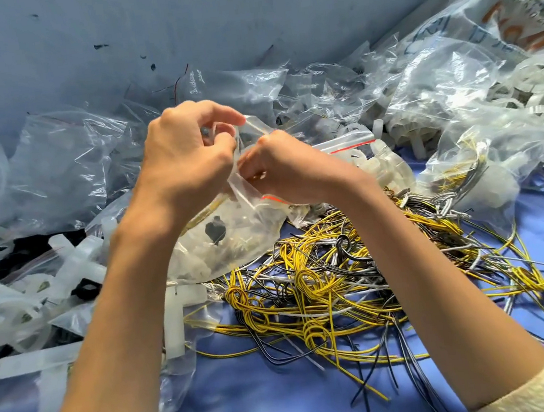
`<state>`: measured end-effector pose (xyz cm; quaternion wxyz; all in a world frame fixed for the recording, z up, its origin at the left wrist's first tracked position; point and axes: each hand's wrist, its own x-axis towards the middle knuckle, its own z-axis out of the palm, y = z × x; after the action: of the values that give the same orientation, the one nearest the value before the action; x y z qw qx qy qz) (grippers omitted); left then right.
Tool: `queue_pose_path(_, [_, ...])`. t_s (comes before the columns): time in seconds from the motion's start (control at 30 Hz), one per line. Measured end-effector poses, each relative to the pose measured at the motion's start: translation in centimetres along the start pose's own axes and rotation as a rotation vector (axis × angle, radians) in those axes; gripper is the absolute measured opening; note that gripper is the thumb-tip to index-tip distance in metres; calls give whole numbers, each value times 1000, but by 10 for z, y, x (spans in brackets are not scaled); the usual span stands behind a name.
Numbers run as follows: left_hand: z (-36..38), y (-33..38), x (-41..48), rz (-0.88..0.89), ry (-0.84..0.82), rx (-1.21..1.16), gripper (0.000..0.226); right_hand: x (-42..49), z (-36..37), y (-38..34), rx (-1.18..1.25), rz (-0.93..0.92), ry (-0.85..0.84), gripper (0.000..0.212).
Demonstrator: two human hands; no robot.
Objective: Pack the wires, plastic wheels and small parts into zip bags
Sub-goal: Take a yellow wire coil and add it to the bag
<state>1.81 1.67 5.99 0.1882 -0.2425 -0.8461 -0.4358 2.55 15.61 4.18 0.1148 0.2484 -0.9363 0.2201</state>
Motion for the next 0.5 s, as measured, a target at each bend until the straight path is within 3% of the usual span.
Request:
queue_pose_path(0.1, [2, 1, 1, 25, 6, 13, 26, 0, 0, 3, -83, 47, -79, 14])
queue_pose_path(0.3, [8, 6, 1, 62, 6, 32, 25, 0, 1, -4, -34, 16, 88, 13])
queue_pose_path(0.5, [5, 7, -1, 60, 5, 20, 27, 4, 9, -4, -46, 149, -316, 22])
